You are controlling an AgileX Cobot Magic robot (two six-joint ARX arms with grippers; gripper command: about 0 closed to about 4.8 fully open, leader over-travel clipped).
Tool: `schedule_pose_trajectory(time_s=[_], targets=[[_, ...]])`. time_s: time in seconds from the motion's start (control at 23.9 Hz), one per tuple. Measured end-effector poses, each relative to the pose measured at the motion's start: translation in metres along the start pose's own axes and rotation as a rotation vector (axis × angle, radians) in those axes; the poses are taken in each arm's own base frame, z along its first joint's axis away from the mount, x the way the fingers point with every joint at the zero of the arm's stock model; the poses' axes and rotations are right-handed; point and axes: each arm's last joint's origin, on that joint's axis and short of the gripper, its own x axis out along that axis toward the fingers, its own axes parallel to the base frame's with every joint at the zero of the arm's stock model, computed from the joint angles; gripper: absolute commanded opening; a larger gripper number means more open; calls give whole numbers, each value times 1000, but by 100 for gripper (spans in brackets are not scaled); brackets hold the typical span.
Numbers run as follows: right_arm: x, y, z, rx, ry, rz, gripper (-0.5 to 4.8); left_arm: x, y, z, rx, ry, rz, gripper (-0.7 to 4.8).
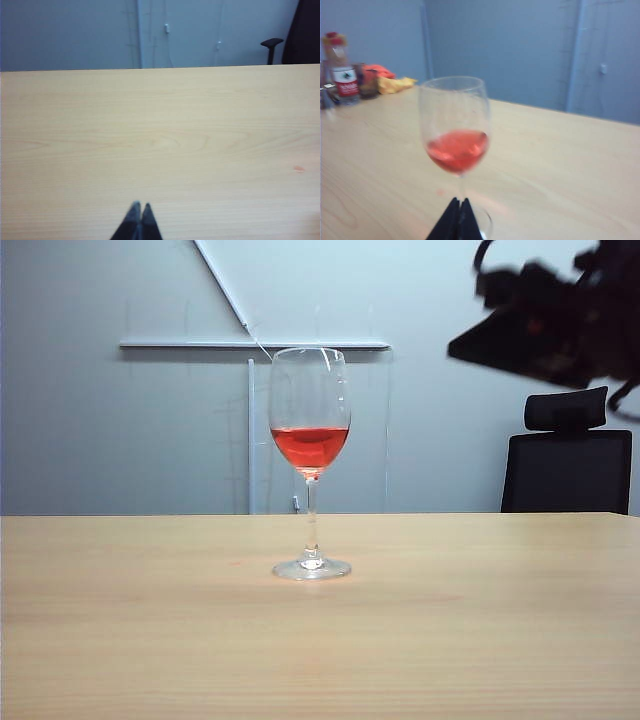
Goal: Gently pick up the goblet, rotate it counterclockwise for two full turns (viewing from above), and then place it back on the table.
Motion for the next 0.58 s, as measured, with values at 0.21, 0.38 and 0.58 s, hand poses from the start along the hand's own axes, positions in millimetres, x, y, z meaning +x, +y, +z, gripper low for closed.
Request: schedule_pose_trajectory(time_s=[0.21, 0.38, 0.58], targets=[[-37, -1, 24, 1, 1, -79, -9, 0, 1, 0, 0, 0, 7, -5], [-56, -4, 29, 1, 5, -123, -8, 0, 4, 0, -2, 1, 39, -5], [-65, -5, 31, 1, 0, -126, 13, 0, 4, 0, -2, 1, 38, -5]])
